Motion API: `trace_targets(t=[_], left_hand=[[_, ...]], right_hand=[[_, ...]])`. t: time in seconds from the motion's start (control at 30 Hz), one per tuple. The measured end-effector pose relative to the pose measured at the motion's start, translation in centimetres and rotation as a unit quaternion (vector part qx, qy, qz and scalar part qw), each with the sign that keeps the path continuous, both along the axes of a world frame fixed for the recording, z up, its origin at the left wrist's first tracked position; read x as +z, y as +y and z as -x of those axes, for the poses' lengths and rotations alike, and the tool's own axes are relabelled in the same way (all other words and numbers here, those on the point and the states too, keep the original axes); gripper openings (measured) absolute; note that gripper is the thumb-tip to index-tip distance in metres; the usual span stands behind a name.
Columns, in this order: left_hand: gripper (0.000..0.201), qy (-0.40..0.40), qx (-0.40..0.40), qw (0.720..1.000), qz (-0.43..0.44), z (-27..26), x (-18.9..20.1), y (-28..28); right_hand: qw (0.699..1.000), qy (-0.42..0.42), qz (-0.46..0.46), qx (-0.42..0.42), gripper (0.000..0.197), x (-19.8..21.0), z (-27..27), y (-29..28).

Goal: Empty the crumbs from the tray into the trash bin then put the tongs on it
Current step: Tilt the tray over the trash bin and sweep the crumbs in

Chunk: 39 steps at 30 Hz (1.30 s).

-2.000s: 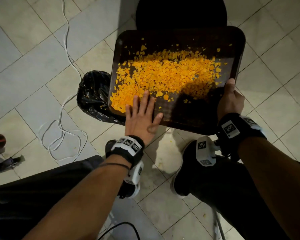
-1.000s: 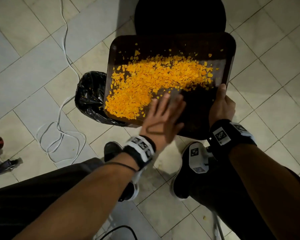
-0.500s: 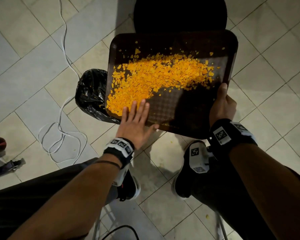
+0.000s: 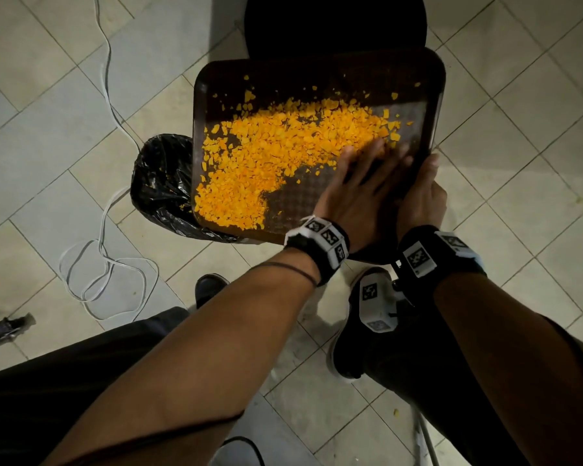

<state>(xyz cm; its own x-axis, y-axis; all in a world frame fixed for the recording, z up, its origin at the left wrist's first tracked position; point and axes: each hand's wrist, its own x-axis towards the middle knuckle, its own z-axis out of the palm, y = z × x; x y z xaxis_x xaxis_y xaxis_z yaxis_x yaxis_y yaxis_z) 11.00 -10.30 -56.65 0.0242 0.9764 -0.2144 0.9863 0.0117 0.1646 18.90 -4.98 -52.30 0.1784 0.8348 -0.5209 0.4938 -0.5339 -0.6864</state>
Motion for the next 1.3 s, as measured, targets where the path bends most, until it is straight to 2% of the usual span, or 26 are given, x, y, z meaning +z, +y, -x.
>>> trace_targets(t=[0.1, 0.3, 0.47, 0.57, 0.63, 0.73, 0.83, 0.97, 1.13, 1.23, 1.3], left_hand=[[0.069, 0.0, 0.045, 0.999, -0.018, 1.9, -0.5, 0.5], [0.074, -0.002, 0.153, 0.987, 0.052, 6.2, -3.2, -3.8], [0.072, 0.014, 0.183, 0.978, 0.096, 9.3, -4.6, -8.4], [0.068, -0.009, 0.211, 0.973, 0.093, 9.2, -4.3, -9.4], [0.062, -0.04, 0.166, 0.984, 0.059, 7.4, -3.3, -8.9], [0.068, -0.079, 0.027, 0.996, 0.015, 2.8, -1.7, -6.6], [0.074, -0.044, -0.037, 0.998, 0.015, -0.3, -1.3, -4.1], [0.071, -0.056, 0.023, 0.998, 0.011, 0.3, -1.6, -3.3], [0.075, 0.004, 0.145, 0.985, 0.093, 5.3, -4.0, -7.6], [0.078, 0.007, 0.181, 0.975, 0.132, 8.0, -4.9, -10.4], [0.076, -0.003, 0.179, 0.976, 0.127, 8.2, -4.3, -10.7]], right_hand=[[1.0, 0.001, -0.016, 0.002, 0.067, -0.2, 0.2, 0.0], [1.0, 0.001, 0.007, -0.012, 0.065, -0.1, -0.2, -0.2], [1.0, 0.002, 0.018, -0.012, 0.065, 0.0, 0.0, -0.6], [1.0, 0.01, 0.018, -0.011, 0.066, 0.3, 0.1, -0.6], [1.0, 0.002, 0.015, -0.005, 0.065, 0.5, 0.2, -0.6], [1.0, -0.007, 0.002, 0.004, 0.068, 0.4, 0.3, -0.7], [1.0, -0.01, -0.006, 0.001, 0.068, 0.4, 0.4, -0.9], [1.0, -0.006, -0.008, 0.0, 0.066, 0.8, 0.5, -0.5], [1.0, -0.002, 0.015, 0.001, 0.067, 0.9, 0.6, -0.3], [1.0, -0.003, 0.019, 0.003, 0.069, 0.8, 0.5, -0.5], [1.0, 0.002, 0.023, 0.005, 0.068, 0.8, 0.6, -0.6]])
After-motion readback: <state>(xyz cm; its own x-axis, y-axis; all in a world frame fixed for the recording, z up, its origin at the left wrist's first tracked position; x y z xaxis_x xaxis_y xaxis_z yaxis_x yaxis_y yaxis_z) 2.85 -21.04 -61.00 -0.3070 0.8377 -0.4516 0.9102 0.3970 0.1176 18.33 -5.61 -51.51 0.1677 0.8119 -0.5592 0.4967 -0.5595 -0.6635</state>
